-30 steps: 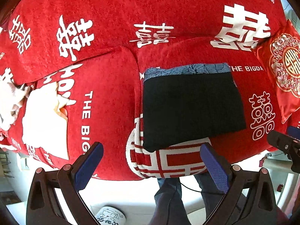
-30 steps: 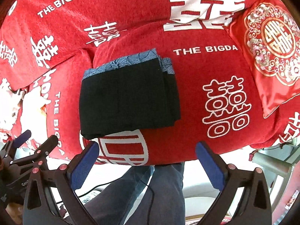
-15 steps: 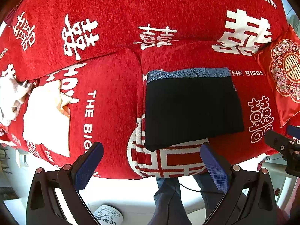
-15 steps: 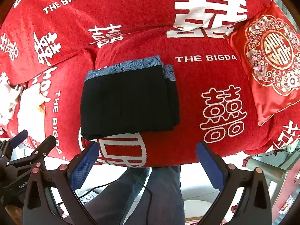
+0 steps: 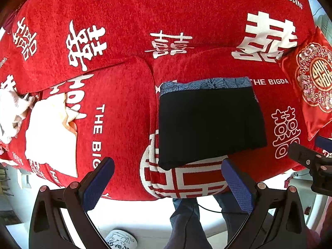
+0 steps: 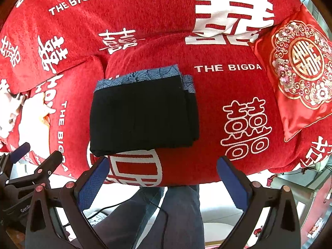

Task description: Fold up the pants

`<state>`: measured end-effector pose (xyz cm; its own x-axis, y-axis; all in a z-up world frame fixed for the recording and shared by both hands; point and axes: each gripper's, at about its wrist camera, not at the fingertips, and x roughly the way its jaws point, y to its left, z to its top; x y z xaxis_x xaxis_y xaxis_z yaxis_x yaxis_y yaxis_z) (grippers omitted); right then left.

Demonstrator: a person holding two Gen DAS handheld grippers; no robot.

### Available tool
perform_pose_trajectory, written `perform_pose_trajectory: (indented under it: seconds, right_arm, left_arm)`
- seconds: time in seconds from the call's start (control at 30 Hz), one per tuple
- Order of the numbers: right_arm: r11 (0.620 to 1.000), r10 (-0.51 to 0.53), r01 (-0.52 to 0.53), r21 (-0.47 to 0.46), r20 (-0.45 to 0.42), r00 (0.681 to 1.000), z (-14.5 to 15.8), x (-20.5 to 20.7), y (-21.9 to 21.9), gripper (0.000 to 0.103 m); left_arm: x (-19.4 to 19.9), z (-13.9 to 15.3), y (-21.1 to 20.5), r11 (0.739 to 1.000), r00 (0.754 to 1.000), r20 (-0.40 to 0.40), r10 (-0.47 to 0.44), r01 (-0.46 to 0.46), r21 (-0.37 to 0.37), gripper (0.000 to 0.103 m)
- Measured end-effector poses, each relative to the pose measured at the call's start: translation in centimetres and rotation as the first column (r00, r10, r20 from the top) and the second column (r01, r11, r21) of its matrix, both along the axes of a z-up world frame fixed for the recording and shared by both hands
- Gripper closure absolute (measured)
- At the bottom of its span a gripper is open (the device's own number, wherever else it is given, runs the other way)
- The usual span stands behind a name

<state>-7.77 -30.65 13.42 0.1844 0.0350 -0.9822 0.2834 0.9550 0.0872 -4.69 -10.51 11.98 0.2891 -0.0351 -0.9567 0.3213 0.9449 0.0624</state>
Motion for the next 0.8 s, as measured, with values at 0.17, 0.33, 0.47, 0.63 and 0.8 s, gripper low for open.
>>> perform_pose_trajectory:
  seconds: [0.17,0.33,0.47,0.63,0.8]
  right_arm:
    - [1.000,0.004,-0.004,-0.002,0.004,1.000,0.16,0.03,0.26,0.000]
    - [1.000,0.013,-0.013,-0.004,0.007,1.000,0.31,0.01,0.58,0.000]
    - [1.000,0.010,-0.010,-0.004,0.008,1.000,0.35,0.01,0.64,0.000]
    - [1.000,0.013,-0.013,-0.004,0.008,1.000,0.40,0.12,0.59,0.000]
    - [1.000,0.014,-0.014,-0.004,0.009,1.000,0.36,0.05,0.60,0.000]
  left_arm:
    - [-0.02,0.06,0.05,1.000,1.000,0.001,-0.002,0.002,-0.002,0.000]
    - [-0.06,0.05,0.04,1.000,1.000,0.002,-0.002,0.002,-0.001,0.000]
    - [0.06,0.33,0.03,1.000,1.000,0.006,-0.006,0.006,-0.001,0.000]
    - [-0.05,0.27,-0.04,1.000,1.000,0.007,-0.004,0.004,-0.001,0.000]
    - [0.19,0.66,0.07,1.000,1.000,0.011,-0.012,0.012,-0.001,0.000]
